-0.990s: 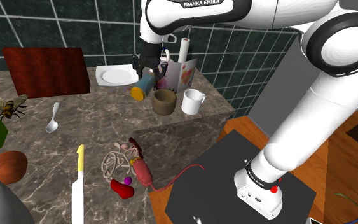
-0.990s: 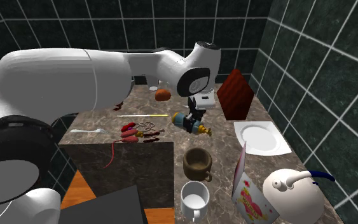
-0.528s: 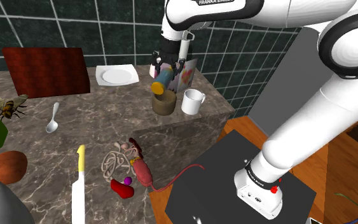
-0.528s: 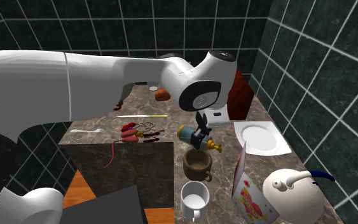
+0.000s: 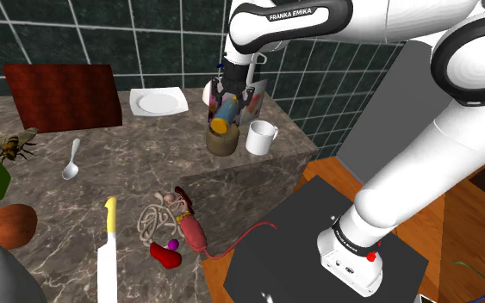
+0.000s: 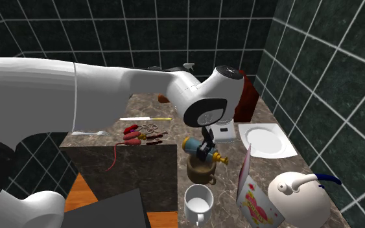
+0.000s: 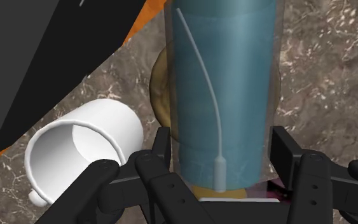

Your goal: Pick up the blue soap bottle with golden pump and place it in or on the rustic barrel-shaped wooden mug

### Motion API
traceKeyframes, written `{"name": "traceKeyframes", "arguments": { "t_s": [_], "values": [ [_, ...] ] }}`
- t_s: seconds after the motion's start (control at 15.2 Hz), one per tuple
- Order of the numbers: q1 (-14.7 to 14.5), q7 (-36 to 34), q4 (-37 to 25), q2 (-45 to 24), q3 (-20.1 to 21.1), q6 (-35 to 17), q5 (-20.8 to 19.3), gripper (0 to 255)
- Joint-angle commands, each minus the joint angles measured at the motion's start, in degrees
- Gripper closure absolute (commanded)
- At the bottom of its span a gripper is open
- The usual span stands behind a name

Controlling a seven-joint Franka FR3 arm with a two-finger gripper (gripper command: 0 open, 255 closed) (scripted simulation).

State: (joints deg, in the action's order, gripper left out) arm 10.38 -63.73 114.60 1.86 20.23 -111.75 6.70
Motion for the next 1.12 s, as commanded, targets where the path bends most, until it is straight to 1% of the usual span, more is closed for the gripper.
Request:
{"name": "traceKeyframes", "arguments": {
  "t_s": [0.0,0.33,0.86,0.92,1.06],
  "values": [
    [0.0,0.0,1.2,-0.3,0.1,-1.6,0.0,255],
    [-0.2,0.1,4.2,-1.7,0.2,-6.0,-0.3,255],
    [-0.2,0.1,4.2,-1.7,0.1,-6.0,-0.4,255],
    [-0.2,0.1,4.3,-1.6,0.1,-5.9,-0.3,0],
    [-0.2,0.1,4.3,-1.6,0.1,-5.9,-0.3,0]
  ]
}}
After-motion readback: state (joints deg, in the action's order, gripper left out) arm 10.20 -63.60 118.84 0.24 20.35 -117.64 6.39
